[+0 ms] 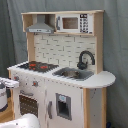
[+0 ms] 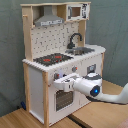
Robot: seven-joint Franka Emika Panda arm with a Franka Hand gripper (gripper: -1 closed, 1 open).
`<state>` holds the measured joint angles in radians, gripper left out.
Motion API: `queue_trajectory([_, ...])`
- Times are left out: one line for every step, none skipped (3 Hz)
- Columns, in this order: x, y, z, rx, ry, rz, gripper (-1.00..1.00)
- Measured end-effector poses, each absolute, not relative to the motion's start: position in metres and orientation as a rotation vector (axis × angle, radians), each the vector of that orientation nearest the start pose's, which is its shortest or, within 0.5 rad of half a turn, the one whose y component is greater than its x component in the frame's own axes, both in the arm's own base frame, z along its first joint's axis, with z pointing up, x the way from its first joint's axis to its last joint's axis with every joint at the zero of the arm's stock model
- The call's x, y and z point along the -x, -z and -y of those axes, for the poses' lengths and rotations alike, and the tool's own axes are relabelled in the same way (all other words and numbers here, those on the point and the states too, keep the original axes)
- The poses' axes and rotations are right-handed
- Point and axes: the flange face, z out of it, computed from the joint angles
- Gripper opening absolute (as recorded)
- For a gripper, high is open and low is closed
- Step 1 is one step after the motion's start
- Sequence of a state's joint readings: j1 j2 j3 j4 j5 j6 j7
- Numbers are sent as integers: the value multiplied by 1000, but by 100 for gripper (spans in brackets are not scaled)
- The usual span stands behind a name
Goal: Play with the kitchen
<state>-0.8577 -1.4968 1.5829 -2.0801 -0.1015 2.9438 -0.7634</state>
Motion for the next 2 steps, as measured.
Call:
queue_trajectory([-307, -333, -538, -676, -626, -1497, 100])
queue_trajectory([-291, -332, -533, -740, -670, -1473, 100])
